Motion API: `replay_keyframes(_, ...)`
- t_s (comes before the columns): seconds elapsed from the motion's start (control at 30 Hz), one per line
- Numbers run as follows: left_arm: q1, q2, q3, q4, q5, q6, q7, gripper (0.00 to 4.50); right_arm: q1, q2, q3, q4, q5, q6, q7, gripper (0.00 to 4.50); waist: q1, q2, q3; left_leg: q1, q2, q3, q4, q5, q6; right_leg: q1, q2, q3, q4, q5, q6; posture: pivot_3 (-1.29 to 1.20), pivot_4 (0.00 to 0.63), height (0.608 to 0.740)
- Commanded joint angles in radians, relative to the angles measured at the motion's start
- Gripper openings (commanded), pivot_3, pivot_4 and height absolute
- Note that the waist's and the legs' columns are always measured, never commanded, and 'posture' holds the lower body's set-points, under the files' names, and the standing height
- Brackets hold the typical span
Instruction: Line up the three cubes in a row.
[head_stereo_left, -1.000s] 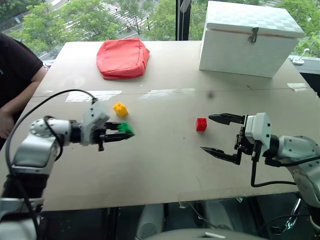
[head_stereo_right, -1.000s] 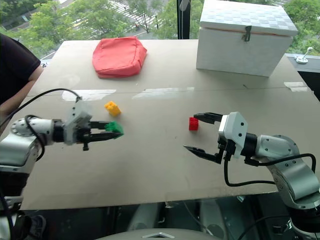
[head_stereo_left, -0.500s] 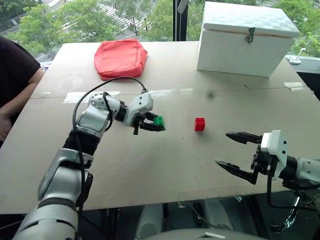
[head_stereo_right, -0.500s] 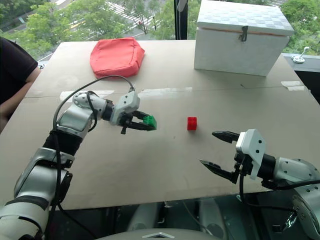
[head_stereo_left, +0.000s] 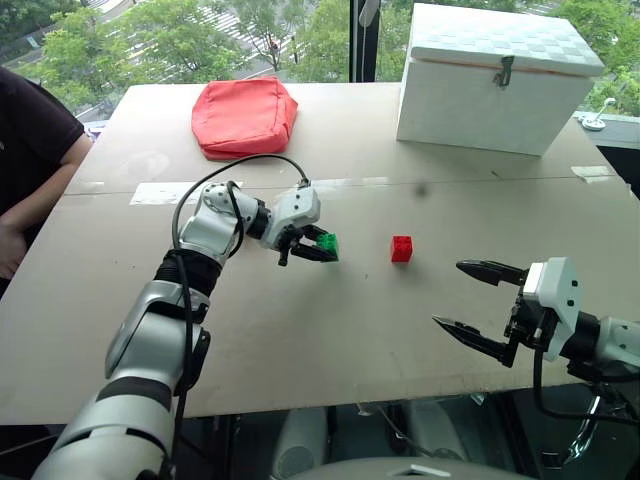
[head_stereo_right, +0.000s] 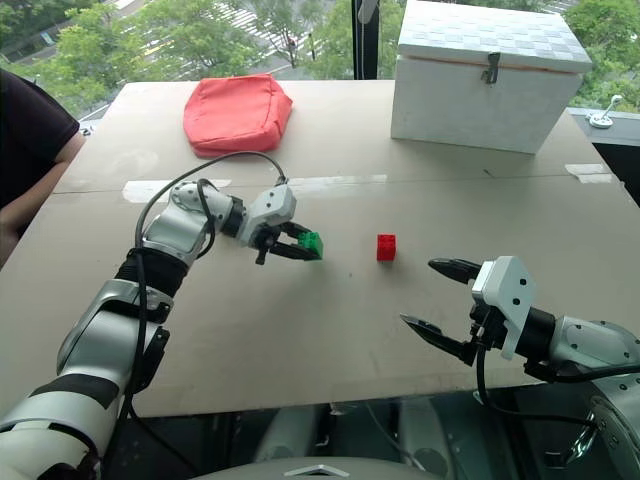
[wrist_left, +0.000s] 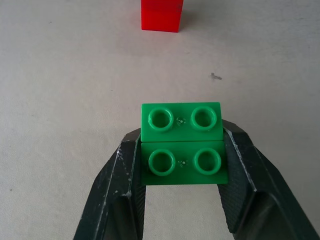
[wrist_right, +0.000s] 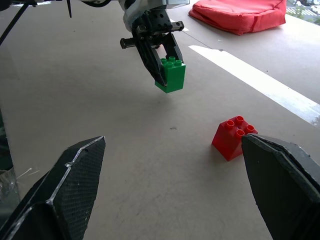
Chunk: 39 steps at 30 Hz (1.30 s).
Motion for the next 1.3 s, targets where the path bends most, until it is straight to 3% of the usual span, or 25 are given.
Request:
replay_keyframes(0.03, -0.048, -0.018, -0.003, 0.034, 0.029, -0.024, -0.002, 1.30, 0.002, -0.013, -0.039, -0.008, 0.012, -0.015, 0.008, 4.50, 0.000, 0.000, 0.000, 0.000, 0.000, 0.000, 0.000, 0.000, 0.000, 0.000, 0.000, 0.000, 0.000, 0.000, 0.001, 0.00, 0.150, 0.740)
replay_keyframes(0.53, -0.107, -0.088, -0.001, 0.181, 0.086, -0.104, 0.006, 1.30, 0.010, -0.010, -0.028, 0.000, -0.004, -0.031, 0.011, 4.50, 0.000, 0.000, 0.000, 0.000, 0.000, 0.000, 0.000, 0.000, 0.000, 0.000, 0.000, 0.000, 0.000, 0.001, 0.002, 0.00, 0.150, 0.740)
replay_keyframes(0.57, -0.108, -0.090, -0.002, 0.187, 0.087, -0.113, 0.004, 2.34, 0.013, -0.010, -0.030, -0.001, -0.004, -0.033, 0.012, 4.50, 0.000, 0.000, 0.000, 0.000, 0.000, 0.000, 0.000, 0.000, 0.000, 0.001, 0.000, 0.000, 0.000, 0.001, 0.002, 0.00, 0.150, 0.740)
replay_keyframes(0.73, -0.124, -0.096, 0.024, 0.210, 0.074, -0.126, -0.001, 4.38, 0.032, -0.014, -0.039, -0.012, 0.000, -0.031, 0.012, 4.50, 0.000, 0.000, 0.000, 0.000, 0.000, 0.000, 0.000, 0.000, 0.000, 0.001, 0.000, 0.000, 0.000, 0.001, 0.002, 0.00, 0.150, 0.740)
replay_keyframes(0.9, -0.108, -0.048, 0.075, 0.125, 0.032, -0.087, -0.027, 4.46, 0.037, -0.012, -0.039, -0.013, 0.002, -0.042, 0.018, 4.50, -0.003, 0.000, 0.000, 0.000, 0.000, -0.001, 0.000, 0.000, 0.000, 0.001, 0.000, 0.000, 0.000, 0.001, 0.002, 0.00, 0.150, 0.740)
replay_keyframes(1.03, -0.048, 0.033, 0.149, -0.055, -0.043, 0.061, -0.041, 4.46, 0.007, -0.006, -0.020, 0.004, 0.007, -0.049, 0.025, 4.50, -0.008, 0.000, 0.000, 0.001, 0.000, -0.002, 0.000, 0.000, 0.000, 0.001, 0.000, 0.000, 0.001, 0.001, 0.002, 0.00, 0.150, 0.740)
replay_keyframes(1.3, 0.041, 0.131, 0.366, -0.249, -0.112, 0.428, 0.306, 4.46, -0.079, -0.010, 0.047, 0.095, -0.024, -0.076, 0.075, 4.50, -0.004, 0.000, 0.000, 0.002, 0.001, -0.002, 0.001, 0.000, 0.000, 0.001, 0.000, 0.000, 0.001, 0.001, 0.002, 0.00, 0.150, 0.740)
